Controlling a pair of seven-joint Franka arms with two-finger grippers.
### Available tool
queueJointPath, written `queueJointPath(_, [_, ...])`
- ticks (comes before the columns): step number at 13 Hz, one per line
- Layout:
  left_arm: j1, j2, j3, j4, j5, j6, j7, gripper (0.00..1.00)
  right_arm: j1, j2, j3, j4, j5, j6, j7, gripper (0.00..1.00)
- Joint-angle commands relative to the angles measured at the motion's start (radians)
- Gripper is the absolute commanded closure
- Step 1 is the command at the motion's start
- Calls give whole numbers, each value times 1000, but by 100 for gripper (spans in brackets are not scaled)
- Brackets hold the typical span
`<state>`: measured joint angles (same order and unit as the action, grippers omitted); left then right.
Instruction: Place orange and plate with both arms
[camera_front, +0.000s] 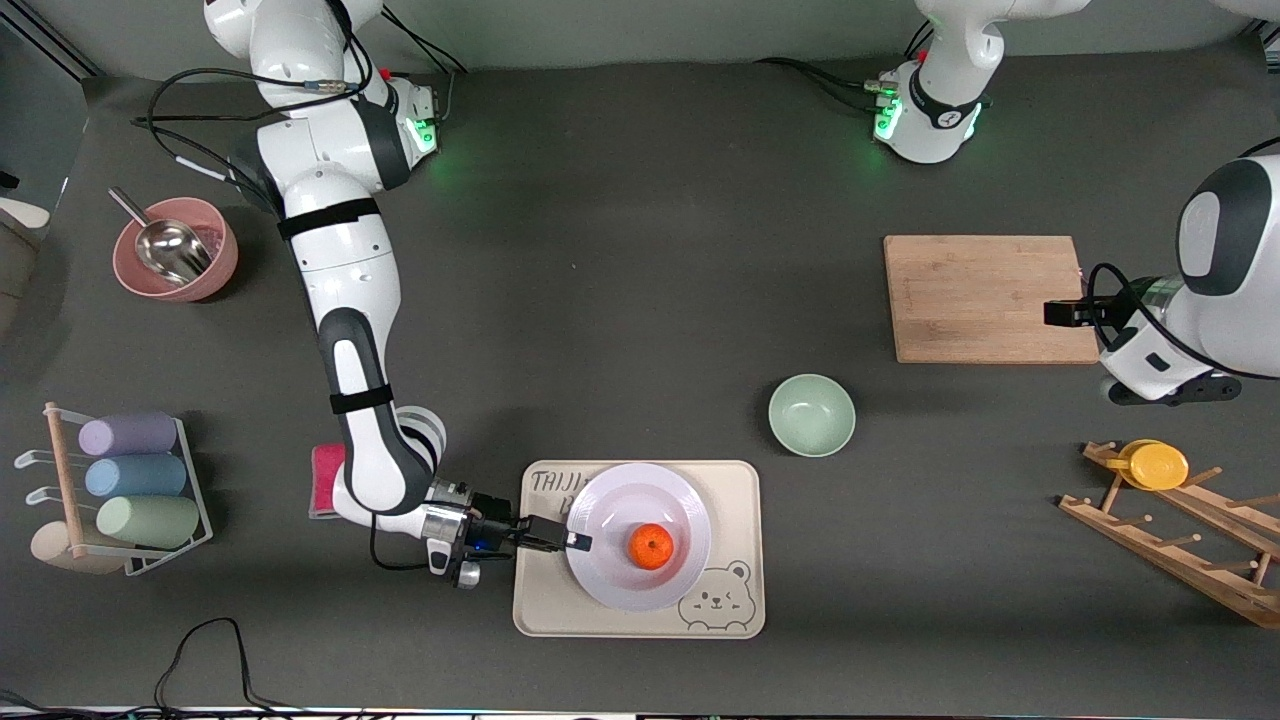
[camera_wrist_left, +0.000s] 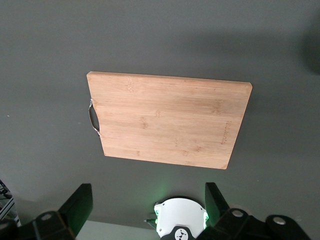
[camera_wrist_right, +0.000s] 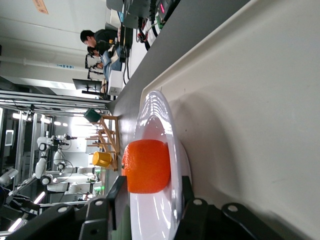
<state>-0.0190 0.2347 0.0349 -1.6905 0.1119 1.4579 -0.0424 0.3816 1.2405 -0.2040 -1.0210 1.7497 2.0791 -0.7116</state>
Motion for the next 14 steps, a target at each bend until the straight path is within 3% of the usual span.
queueJointPath(1, [4,5,-1,17,8,-27,16,0,-1,-53,-5,-11,-140,6,104,50])
queueJointPath(4, [4,5,-3,17,8,-27,16,0,-10,-81,-17,-22,-286,4,112,49])
queueJointPath(6, [4,5,-1,17,8,-27,16,0,-13,-117,-64,-30,-396,-8,158,48])
queueJointPath(8, [4,5,-1,15,8,-27,16,0,-18,-202,-81,-92,-557,-34,239,45])
queueJointPath(10, [4,5,-3,17,8,-27,16,0,-44,-300,-81,-135,-773,-100,322,36])
queueJointPath(14, [4,5,-1,17,8,-27,16,0,-90,-470,-84,-168,-1088,-284,428,0])
